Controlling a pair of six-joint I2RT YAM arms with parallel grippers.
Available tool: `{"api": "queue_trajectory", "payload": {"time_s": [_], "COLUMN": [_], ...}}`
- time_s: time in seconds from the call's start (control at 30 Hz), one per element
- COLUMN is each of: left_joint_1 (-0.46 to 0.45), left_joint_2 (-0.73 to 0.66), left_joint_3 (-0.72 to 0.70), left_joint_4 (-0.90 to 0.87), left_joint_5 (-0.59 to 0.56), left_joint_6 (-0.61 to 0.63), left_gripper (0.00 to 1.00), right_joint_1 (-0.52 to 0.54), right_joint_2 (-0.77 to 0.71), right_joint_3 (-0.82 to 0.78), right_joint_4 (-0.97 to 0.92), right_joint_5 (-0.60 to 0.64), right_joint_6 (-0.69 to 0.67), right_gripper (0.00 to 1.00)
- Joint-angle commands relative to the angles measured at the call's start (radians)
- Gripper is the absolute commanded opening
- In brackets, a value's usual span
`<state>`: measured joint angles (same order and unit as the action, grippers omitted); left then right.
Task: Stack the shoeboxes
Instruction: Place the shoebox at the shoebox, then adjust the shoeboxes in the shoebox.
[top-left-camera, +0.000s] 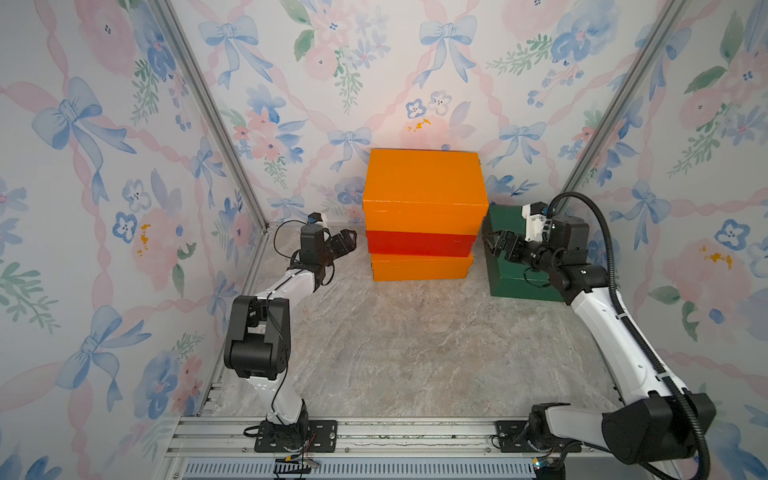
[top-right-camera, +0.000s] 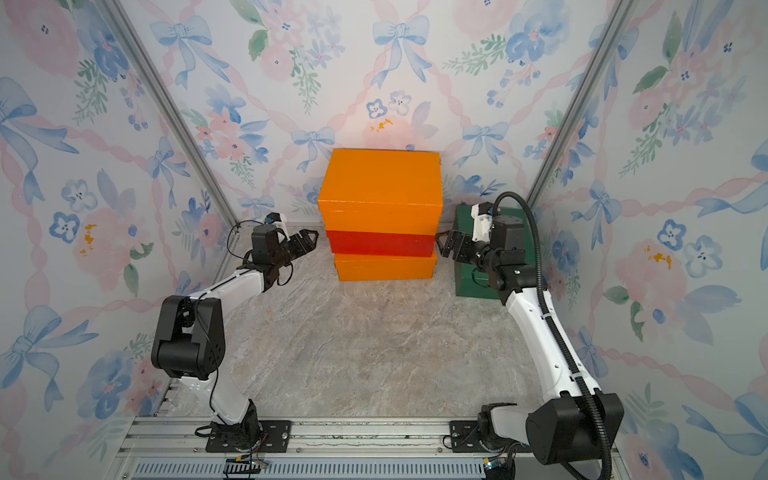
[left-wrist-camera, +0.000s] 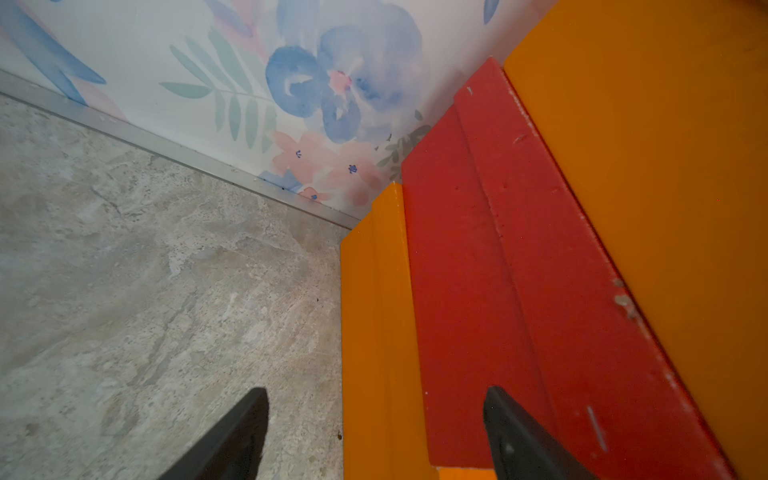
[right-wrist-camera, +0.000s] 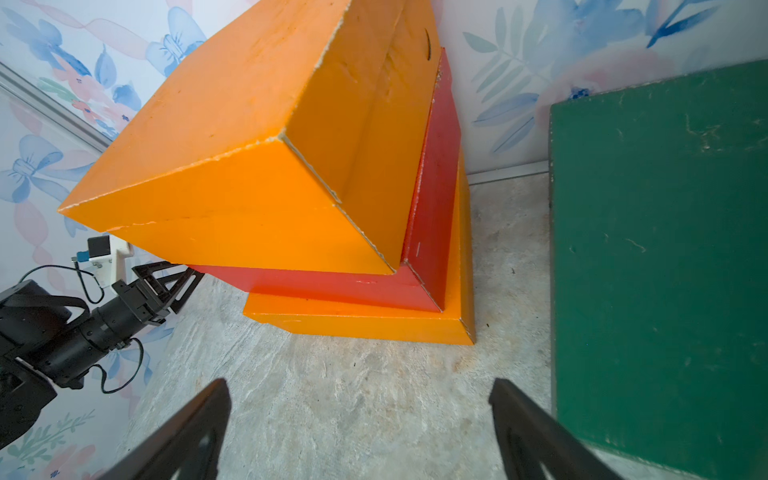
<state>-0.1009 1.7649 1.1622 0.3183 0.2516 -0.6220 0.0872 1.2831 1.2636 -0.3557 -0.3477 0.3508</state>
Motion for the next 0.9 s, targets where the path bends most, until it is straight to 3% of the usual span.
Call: {"api": "queue_trajectory", "payload": {"time_s": [0.0, 0.87], "left_joint_1": [-0.011, -0.08], "left_joint_2": [0.027, -0.003], "left_joint_3": [0.044, -0.01], "left_joint_4": [0.024, 0.028], "left_joint_5": [0.009, -0.021], "left_joint_6": [0.014, 0.031], "left_gripper": [0.84, 0.84], "right_joint_1": [-0.011, -0.043], "right_joint_2": [-0.022, -0.043], "right_joint_3": [-0.015, -0.032], "right_joint_4": [-0.014, -0.002], "right_joint_5": [-0.019, -0.031], "right_joint_6": [-0.01, 0.001], "right_gripper": [0.97, 0.97]}}
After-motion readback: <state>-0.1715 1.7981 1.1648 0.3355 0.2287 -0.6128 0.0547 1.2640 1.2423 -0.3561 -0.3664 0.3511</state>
